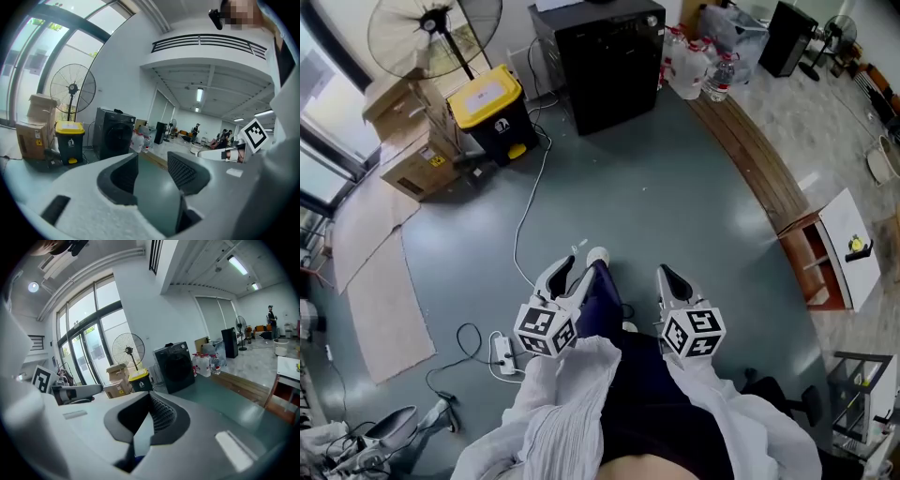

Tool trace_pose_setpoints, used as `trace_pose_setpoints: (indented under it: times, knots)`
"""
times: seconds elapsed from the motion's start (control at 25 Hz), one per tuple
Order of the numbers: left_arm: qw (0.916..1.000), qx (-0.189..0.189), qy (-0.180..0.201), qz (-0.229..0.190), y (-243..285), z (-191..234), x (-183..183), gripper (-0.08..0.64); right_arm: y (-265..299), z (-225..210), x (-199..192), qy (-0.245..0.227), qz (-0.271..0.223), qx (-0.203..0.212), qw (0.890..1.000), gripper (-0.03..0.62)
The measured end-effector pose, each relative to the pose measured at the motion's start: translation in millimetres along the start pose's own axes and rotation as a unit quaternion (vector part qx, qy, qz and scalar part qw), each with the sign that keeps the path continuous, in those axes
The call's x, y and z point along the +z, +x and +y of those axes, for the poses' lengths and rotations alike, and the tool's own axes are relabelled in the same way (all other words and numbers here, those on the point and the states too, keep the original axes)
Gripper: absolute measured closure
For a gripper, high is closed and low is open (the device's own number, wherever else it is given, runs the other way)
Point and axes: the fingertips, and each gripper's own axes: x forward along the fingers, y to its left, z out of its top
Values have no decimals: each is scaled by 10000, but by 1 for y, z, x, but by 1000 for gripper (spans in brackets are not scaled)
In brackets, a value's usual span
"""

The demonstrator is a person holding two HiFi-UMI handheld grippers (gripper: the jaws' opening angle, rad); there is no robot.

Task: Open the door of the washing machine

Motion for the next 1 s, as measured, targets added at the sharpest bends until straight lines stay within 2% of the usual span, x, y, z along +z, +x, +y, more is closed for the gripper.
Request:
trace_pose_setpoints:
  times: [0.08,0.28,0.52,0.76,1.0]
  knots:
    - [10000,-8,-55,37,10,10,3,353,13,-2,7,-16,-2,19,10000,581]
    - [9999,-71,-49,91,56,38,23,353,58,-21,33,-22,57,-58,10000,581]
    - [9993,-278,198,181,125,88,73,353,134,-40,90,-34,-91,-152,9998,581]
    - [9987,-387,325,51,183,156,135,361,223,-45,146,-73,-267,-159,9995,581]
    - [9982,-444,393,58,219,214,162,365,292,-38,173,-92,-340,-180,9992,581]
